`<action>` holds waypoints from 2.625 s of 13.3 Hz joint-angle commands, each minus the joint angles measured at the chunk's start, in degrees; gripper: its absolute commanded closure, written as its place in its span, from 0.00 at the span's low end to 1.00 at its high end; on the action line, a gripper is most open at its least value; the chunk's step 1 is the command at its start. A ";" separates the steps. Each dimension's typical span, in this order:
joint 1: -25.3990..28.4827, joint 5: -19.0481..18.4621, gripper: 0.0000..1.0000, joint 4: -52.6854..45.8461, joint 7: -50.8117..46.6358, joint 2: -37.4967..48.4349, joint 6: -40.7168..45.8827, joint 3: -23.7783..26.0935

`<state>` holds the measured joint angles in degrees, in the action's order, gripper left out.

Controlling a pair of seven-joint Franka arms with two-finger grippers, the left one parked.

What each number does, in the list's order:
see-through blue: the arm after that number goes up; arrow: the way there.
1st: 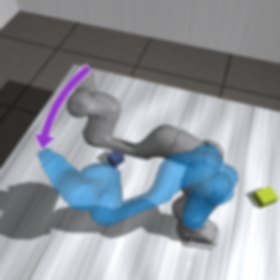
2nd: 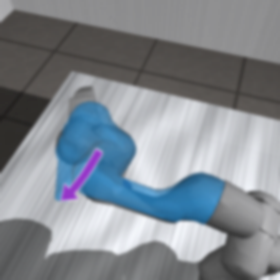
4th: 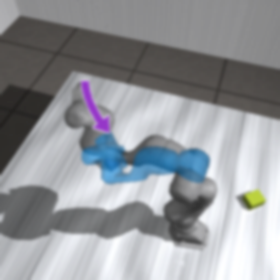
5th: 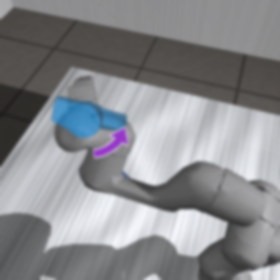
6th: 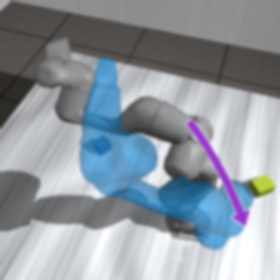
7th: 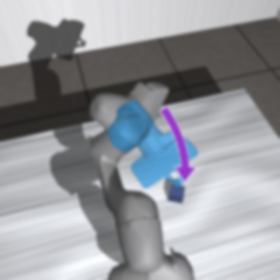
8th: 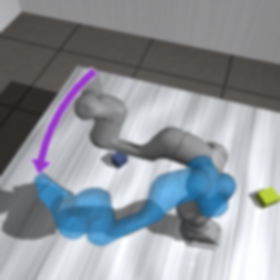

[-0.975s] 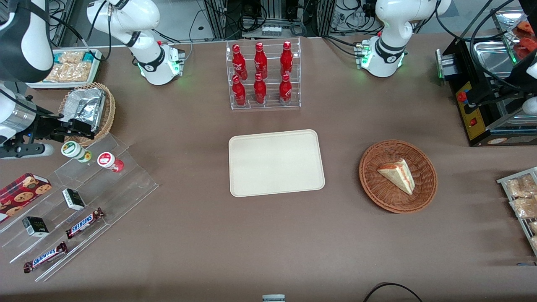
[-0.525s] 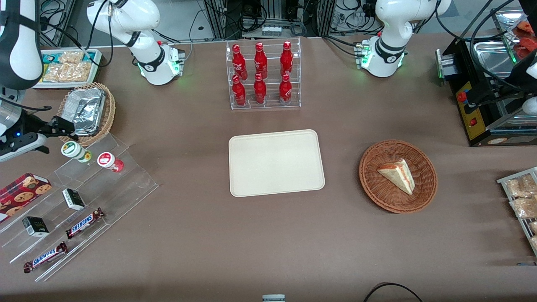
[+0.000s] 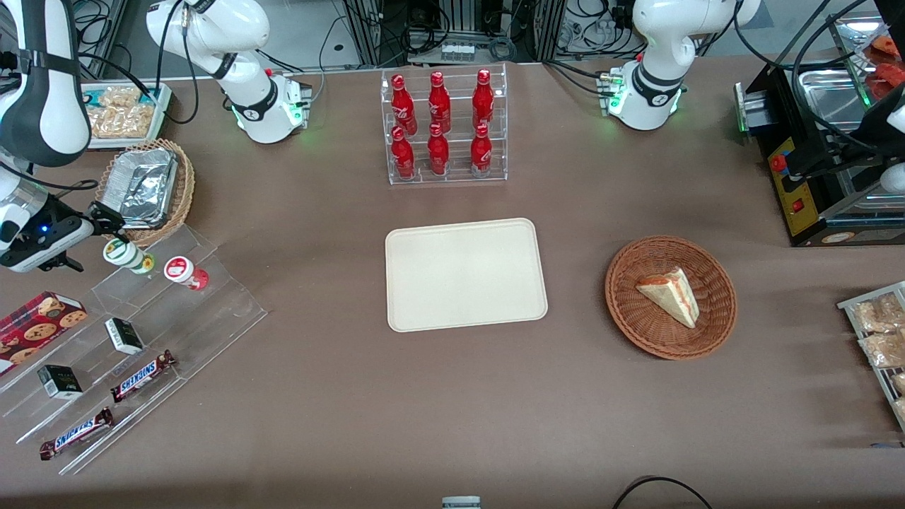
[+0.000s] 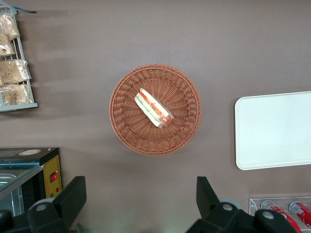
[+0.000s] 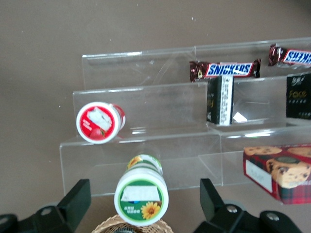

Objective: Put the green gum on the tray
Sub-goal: 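Move the right gripper down toward the green-and-white gum canister on the rack, then close the right gripper around the green-and-white gum canister, then lift the canister and carry it with the right gripper over the cream tray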

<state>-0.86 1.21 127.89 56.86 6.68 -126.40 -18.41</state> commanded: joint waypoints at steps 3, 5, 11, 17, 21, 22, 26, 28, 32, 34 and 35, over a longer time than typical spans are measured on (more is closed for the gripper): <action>0.25 -0.25 0.00 3.76 0.97 1.50 -2.88 -0.83; 0.25 -0.33 0.00 4.99 0.97 1.32 -4.81 -1.18; 0.25 -0.33 0.00 6.58 1.14 0.27 -7.02 -2.06; 0.42 -0.33 0.02 8.07 1.14 0.27 -9.13 -2.42; 0.60 -0.33 1.00 7.99 0.88 0.18 -8.87 -2.42; 0.60 -0.33 1.00 7.90 0.79 0.27 -8.43 -2.42; 0.95 -0.25 1.00 4.84 0.27 0.62 -4.23 -2.15; 2.60 -0.25 1.00 -1.12 -2.44 0.70 3.48 -1.45; 11.12 -0.33 1.00 -14.58 -14.99 -0.17 22.40 -1.36; 17.62 -0.33 1.00 -15.48 -25.17 -0.35 23.39 -1.36; 20.69 -0.33 1.00 -15.48 -30.01 -0.44 23.39 -1.36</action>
<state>14.97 1.25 113.90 34.61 7.54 -104.58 -19.33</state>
